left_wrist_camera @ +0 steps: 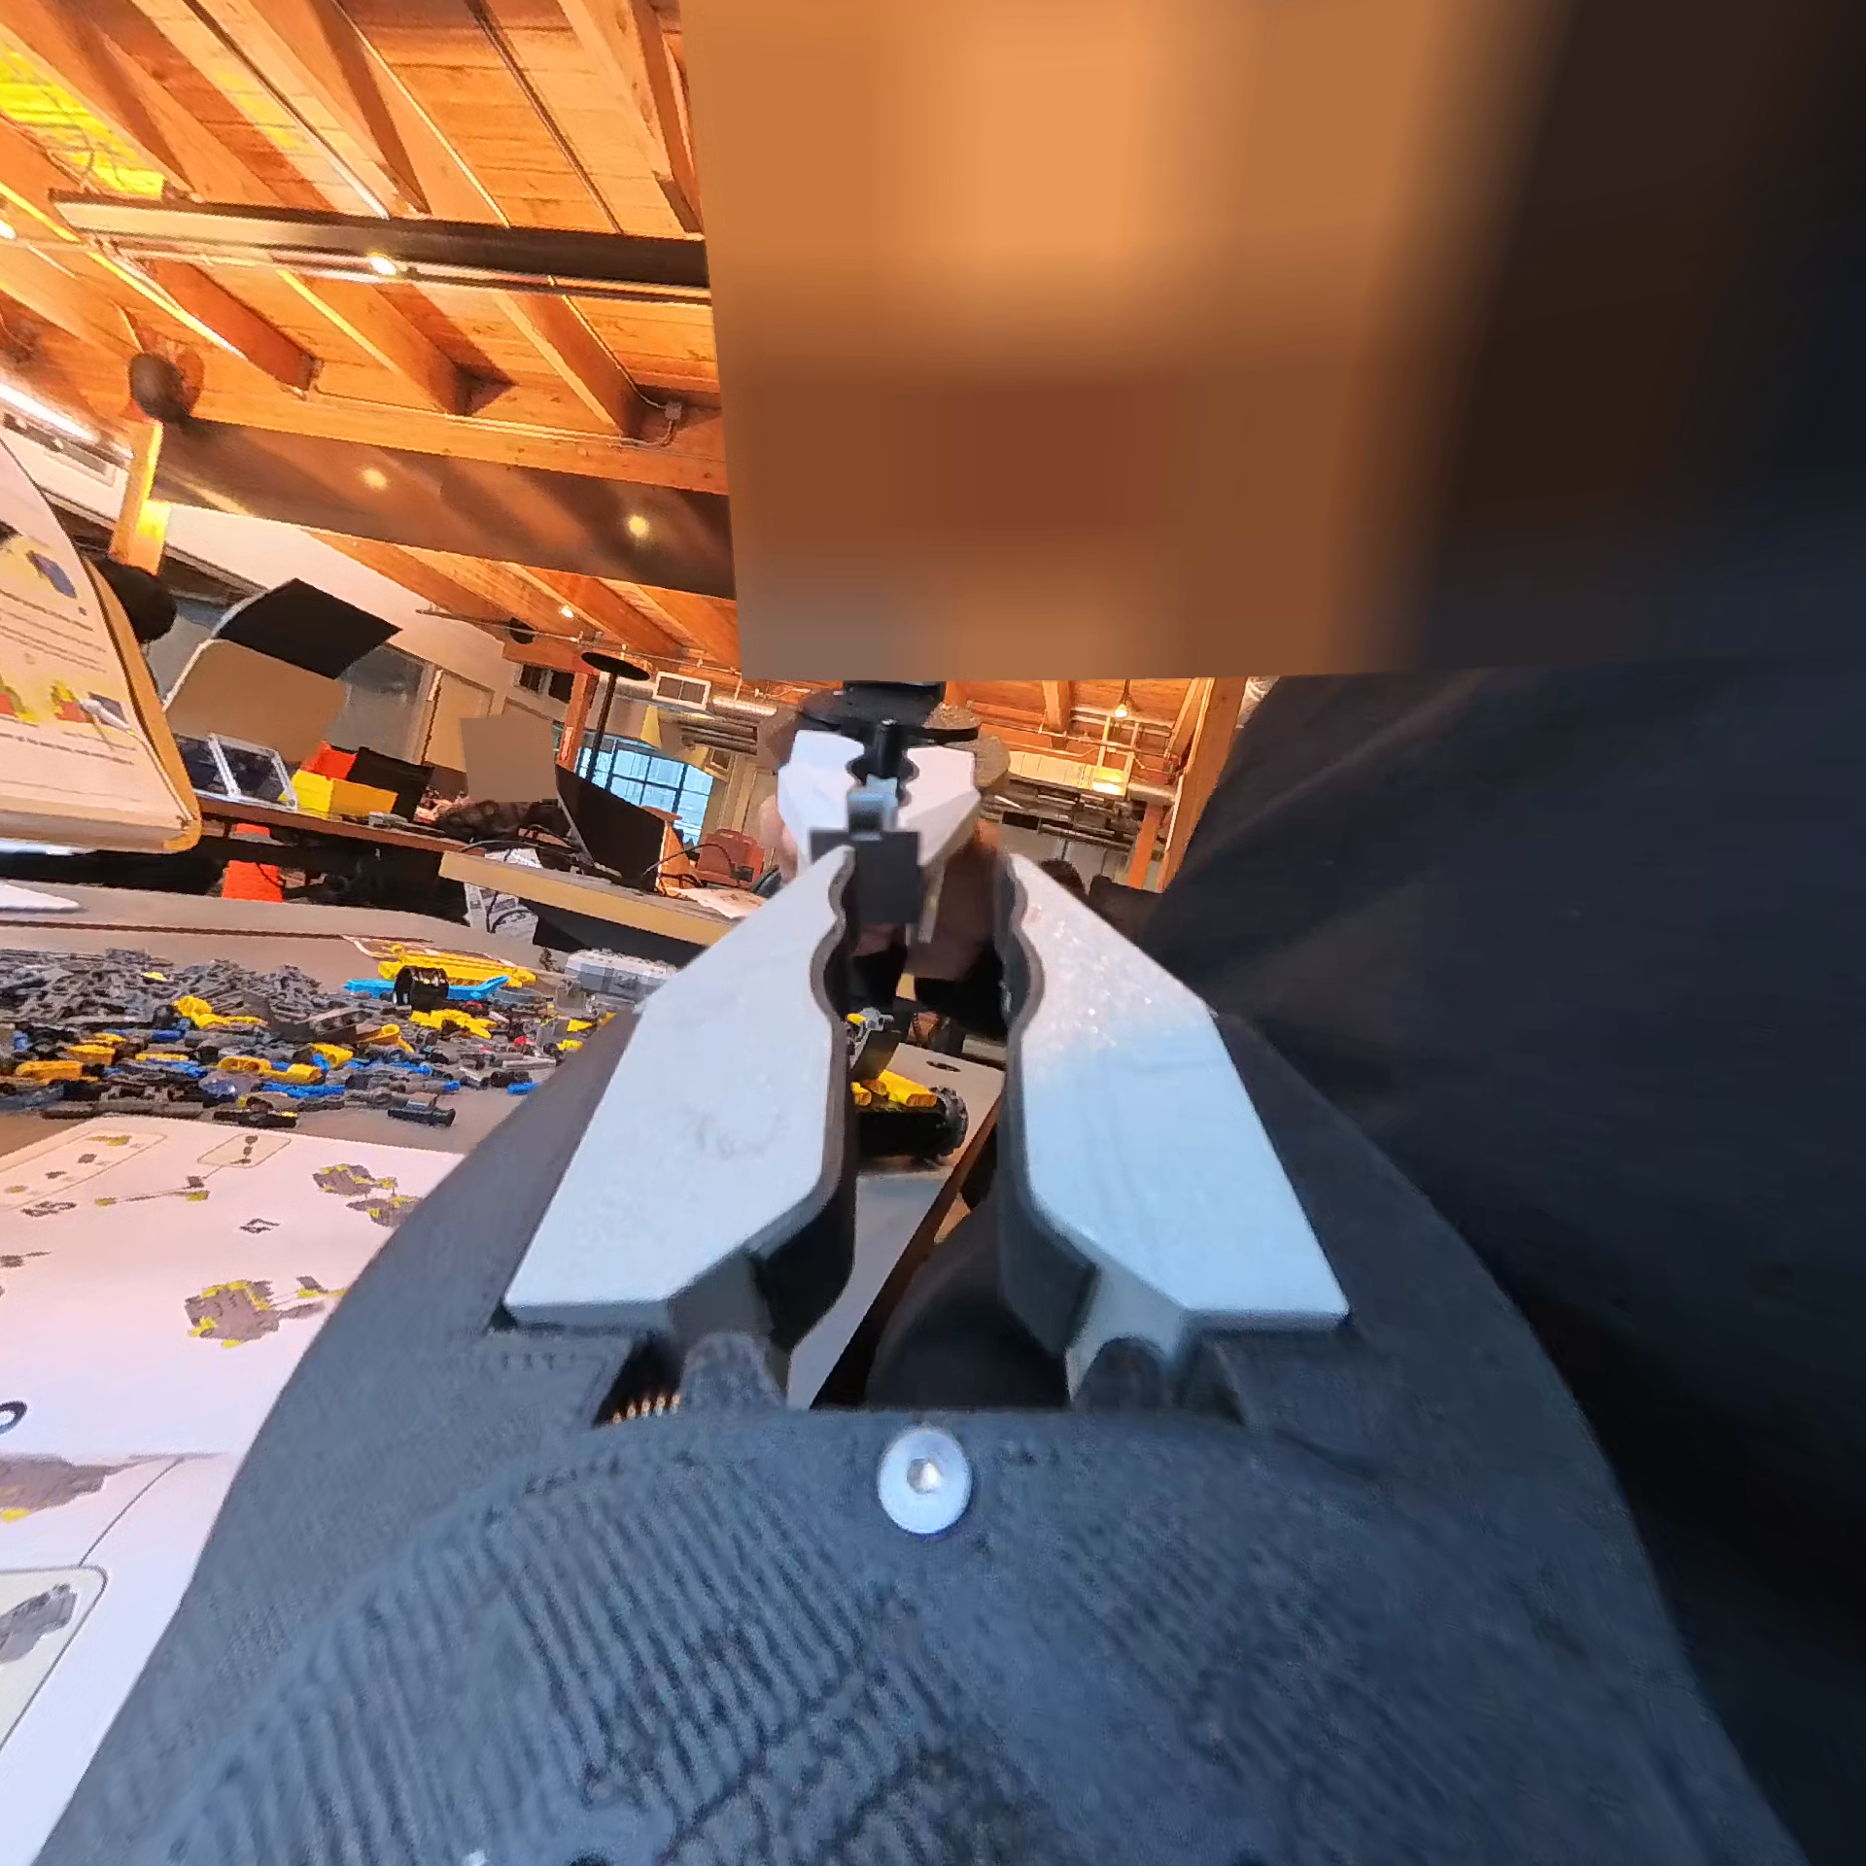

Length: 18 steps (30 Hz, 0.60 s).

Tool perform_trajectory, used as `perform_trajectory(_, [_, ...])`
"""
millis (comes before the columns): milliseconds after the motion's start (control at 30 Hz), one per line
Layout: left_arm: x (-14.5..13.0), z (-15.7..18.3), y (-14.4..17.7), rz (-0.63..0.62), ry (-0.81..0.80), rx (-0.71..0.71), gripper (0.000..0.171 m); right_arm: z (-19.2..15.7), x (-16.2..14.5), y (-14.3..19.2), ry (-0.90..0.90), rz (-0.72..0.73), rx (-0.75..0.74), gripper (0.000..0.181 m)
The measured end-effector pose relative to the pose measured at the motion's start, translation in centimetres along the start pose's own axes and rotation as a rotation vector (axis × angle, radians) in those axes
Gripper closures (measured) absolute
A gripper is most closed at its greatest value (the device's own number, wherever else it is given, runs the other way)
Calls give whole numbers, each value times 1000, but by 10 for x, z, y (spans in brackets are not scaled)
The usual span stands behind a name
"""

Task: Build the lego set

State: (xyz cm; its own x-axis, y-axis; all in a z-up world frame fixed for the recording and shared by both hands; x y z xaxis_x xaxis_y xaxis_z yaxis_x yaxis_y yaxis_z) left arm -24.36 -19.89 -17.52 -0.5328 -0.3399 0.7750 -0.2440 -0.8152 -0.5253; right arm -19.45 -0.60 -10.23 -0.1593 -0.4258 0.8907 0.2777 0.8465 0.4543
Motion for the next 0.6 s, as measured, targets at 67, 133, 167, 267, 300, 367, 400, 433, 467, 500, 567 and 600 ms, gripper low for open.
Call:
perform_trajectory(67, [-2,-1,-1,-9,19,2,145,2,-2,7,1,-19,-32,174])
perform_trajectory(133, [-3,-2,-1,-12,29,0,146,6,-5,16,12,-65,-81,174])
perform_trajectory(167, [-3,-2,-1,-18,30,0,146,8,-6,23,20,-98,-112,174])
perform_trajectory(267, [-5,-2,-3,-54,17,10,150,23,-12,54,29,-216,-239,174])
perform_trajectory(300, [-8,-3,-4,-81,9,26,155,30,-15,68,22,-251,-285,174])
perform_trajectory(367, [-13,-4,-6,-153,-6,37,171,47,-23,95,-5,-319,-378,174])
perform_trajectory(400, [-16,-4,-8,-184,-13,46,171,57,-29,109,-26,-351,-421,174])
perform_trajectory(433, [-18,-5,-10,-208,-14,66,171,67,-35,121,-53,-380,-451,174])
perform_trajectory(467, [-19,-6,-11,-234,-12,88,171,77,-42,133,-85,-407,-472,174])
perform_trajectory(500, [-22,-6,-13,-261,-5,118,171,87,-50,142,-119,-433,-494,174])
perform_trajectory(567, [-27,-8,-15,-332,-6,168,171,104,-68,155,-186,-466,-506,174])
perform_trajectory(600, [-29,-9,-16,-370,-26,186,171,111,-77,157,-227,-475,-489,174])
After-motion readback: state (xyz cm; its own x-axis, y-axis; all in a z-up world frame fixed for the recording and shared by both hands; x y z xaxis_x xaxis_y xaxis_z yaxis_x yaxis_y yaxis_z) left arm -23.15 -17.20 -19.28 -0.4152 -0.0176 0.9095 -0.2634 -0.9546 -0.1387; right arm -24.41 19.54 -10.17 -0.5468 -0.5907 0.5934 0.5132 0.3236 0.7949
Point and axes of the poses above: each gripper's, where its closed fingertips meet, y back along the fingers, x out of its top, z = x × y across the jaws, the point moved 9 cm from there along y, back along the fingers, and after that the axes turned 8 degrees about y, right-handed, at the moved point
